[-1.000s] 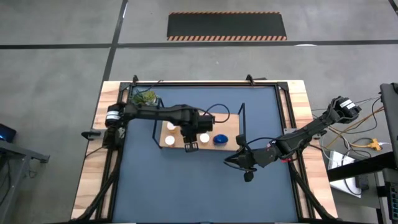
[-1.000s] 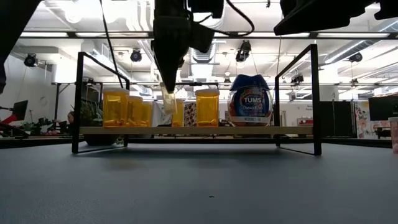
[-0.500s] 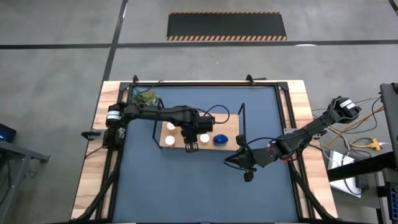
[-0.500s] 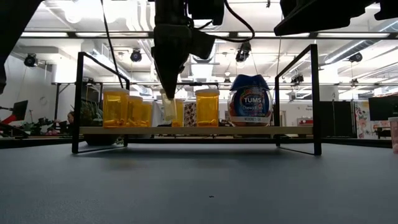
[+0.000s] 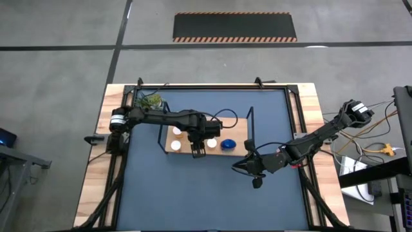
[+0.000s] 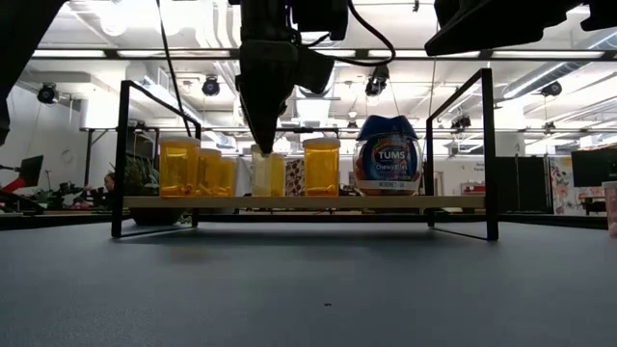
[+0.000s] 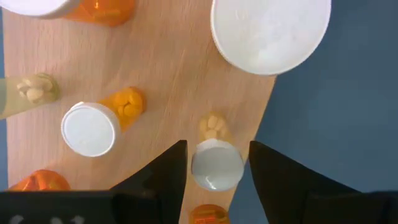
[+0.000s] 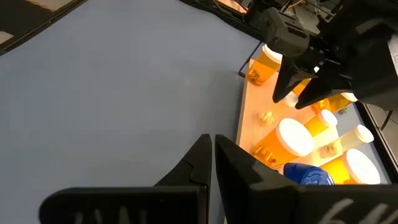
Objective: Pick and place medicine bottles onto shelf by color
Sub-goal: Put the yellow pill bottle on to the shelf aligned with the small pill bottles
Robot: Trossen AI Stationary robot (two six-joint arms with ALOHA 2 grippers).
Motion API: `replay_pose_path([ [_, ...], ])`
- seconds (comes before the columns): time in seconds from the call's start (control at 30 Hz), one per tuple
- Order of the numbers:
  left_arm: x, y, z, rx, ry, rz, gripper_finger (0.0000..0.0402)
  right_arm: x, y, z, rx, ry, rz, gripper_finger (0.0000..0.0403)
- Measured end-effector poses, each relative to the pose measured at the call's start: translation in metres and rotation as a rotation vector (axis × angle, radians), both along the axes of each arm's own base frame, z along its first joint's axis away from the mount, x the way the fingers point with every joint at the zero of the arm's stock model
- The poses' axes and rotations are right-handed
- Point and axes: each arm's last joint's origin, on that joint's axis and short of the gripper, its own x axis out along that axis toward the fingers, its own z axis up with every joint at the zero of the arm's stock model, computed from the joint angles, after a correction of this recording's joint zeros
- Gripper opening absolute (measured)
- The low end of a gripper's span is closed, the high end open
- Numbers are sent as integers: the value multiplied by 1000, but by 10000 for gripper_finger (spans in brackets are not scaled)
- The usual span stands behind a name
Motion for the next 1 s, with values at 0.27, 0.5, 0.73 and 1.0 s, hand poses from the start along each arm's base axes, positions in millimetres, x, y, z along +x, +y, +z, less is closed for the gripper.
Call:
replay_pose_path([
  [0.27,-8,-2,20,1,-19,-7,157,0,0,0,4,4,-3,13],
  [0.5,-26,-23,36,31,-25,-192,134,-1,0,-1,2,12,-5,13],
  [0.73,-32,-45,24,112,1,-306,55,-1,0,-1,0,15,-5,13],
  [1.0,-26,-45,19,261,-106,-275,3,-1,-1,-2,0,18,-6,13],
])
